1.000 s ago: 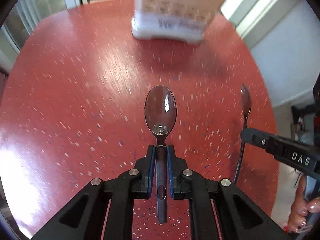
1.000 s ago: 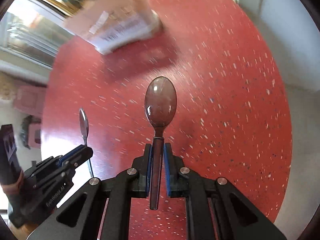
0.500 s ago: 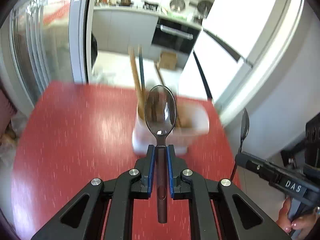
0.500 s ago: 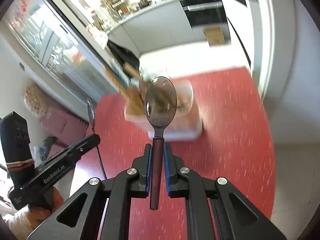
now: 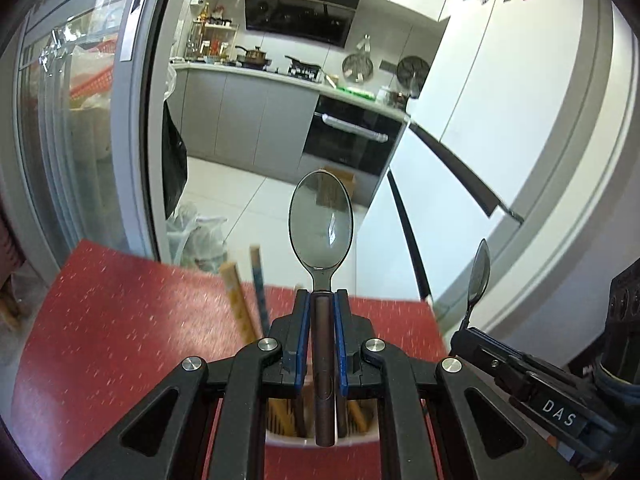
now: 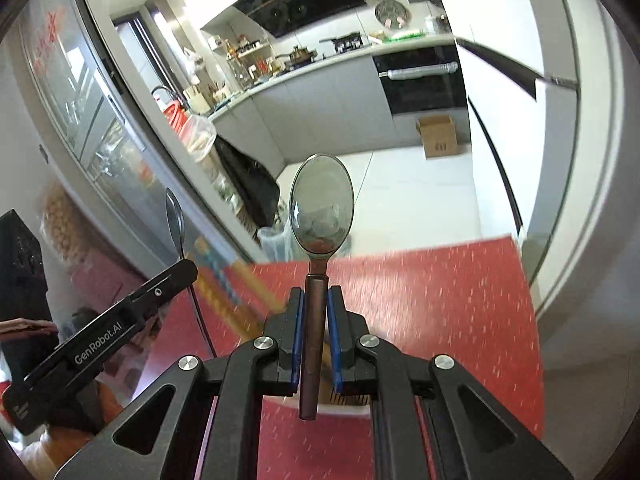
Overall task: Organize utensils
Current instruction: 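Carry both spoons upright and lower them into the pink holder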
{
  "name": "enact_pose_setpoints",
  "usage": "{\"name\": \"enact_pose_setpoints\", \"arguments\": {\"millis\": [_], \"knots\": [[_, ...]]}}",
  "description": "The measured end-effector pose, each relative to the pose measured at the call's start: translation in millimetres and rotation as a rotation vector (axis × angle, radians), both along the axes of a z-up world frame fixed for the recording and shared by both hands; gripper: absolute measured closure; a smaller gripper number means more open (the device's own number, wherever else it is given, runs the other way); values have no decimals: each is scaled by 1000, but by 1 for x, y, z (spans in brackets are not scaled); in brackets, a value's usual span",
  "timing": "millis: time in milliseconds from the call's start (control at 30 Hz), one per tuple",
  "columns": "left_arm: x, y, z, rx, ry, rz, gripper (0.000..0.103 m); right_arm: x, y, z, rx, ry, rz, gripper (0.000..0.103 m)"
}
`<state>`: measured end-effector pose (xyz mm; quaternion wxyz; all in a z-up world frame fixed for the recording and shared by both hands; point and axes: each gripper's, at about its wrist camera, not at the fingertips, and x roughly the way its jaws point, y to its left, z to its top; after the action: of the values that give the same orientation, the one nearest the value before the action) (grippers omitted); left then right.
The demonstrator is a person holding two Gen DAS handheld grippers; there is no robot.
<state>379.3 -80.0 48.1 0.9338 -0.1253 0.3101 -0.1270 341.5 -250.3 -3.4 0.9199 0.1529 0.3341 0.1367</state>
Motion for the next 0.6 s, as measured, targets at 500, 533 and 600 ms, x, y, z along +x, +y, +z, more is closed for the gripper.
{"name": "enact_pose_setpoints", "arguments": {"millis": [500,533,600], "knots": [[7,-20,-45,82,-48,79,62,17,24,-37,-205,-88,23,91],[6,-21,-49,90,-47,86,62,16,25,-39,-213,-89,25,91],[2,-24,-56,116,-44,87,62,15,27,-46,-232,-84,35,91]]}}
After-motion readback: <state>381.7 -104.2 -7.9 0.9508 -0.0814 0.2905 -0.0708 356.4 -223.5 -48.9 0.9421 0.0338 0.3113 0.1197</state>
